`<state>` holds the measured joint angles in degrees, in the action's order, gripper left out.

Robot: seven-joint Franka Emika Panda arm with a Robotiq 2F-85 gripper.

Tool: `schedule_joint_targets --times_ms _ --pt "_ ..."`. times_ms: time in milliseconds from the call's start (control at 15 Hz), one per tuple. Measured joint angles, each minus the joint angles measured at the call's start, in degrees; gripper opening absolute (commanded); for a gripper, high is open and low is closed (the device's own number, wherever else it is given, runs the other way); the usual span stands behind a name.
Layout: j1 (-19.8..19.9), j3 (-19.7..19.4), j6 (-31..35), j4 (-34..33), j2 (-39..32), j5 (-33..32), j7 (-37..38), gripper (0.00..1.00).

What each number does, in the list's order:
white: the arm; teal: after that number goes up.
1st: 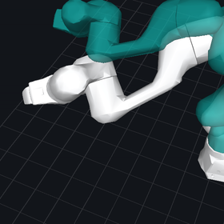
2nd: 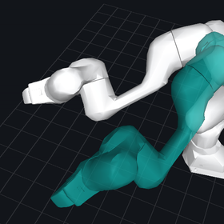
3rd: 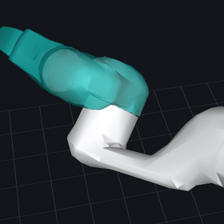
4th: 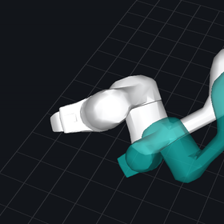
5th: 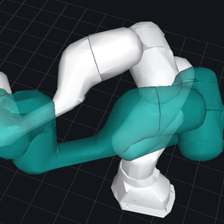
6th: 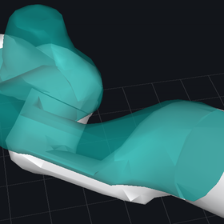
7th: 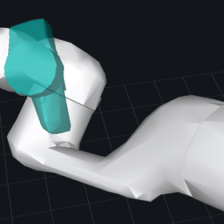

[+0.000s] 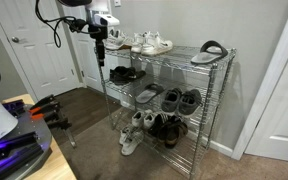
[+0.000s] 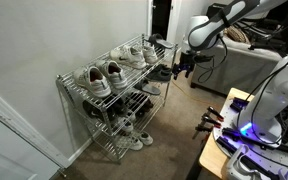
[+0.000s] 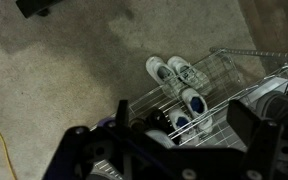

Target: Remove the grey slipper from the middle shelf and put it on the top shelf next to the other grey slipper

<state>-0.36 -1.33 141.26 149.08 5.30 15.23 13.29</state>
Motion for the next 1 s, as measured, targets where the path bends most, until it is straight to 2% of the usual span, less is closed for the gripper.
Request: schedule_joint_targets --times_ms 467,733,1000 --pt "0.06 0.03 0.08 -0.03 -0.33 0.92 -0.59 1.00" --pt "0.67 -2.39 0.08 -0.35 -5.08 14.10 -10.96 1.00" --pt "6.39 -4.95 -1.52 -2.84 -14.27 32.35 -28.21 1.00"
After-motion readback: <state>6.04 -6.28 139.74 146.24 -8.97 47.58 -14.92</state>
